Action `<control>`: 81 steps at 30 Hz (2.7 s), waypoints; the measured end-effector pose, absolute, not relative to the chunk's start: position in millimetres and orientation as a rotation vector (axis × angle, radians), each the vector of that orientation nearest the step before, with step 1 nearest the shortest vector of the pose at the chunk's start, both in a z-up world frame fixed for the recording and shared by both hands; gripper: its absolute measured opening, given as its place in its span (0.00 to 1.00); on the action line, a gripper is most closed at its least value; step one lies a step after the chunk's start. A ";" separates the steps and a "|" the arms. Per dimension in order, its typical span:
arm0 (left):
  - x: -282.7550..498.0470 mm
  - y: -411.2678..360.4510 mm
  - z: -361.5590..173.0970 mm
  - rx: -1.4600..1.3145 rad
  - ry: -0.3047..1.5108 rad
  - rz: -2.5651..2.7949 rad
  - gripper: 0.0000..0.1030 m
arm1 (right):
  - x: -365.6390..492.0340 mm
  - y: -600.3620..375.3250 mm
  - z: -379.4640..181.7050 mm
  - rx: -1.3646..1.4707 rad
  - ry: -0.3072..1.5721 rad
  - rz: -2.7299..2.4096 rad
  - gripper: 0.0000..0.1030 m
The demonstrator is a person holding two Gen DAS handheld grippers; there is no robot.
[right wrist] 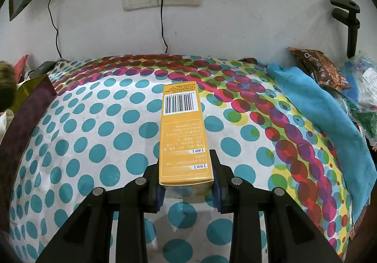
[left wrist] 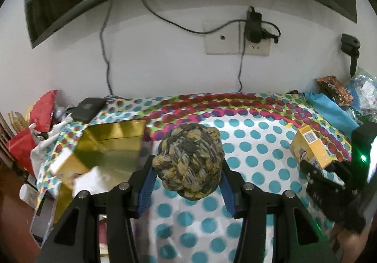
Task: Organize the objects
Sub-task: 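Carry the rope ball into the gold tray and open the left gripper, then carry the yellow-orange box into the gold tray and open the right gripper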
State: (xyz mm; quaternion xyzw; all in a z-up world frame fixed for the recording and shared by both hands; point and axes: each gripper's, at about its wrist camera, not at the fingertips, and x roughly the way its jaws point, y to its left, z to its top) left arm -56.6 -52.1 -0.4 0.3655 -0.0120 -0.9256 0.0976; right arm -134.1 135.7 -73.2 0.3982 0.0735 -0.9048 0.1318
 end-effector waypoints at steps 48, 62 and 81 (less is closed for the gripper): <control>43.8 -183.6 -27.4 1.225 0.087 -2.619 0.50 | -134.9 128.4 -77.1 1.169 0.307 -2.653 0.30; 76.4 -192.0 -6.2 1.139 0.156 -2.625 0.57 | -126.5 121.1 -70.4 1.095 0.360 -2.670 0.30; 103.8 -216.8 10.5 1.045 0.264 -2.620 0.57 | -33.6 -9.6 2.9 0.857 0.304 -2.354 0.29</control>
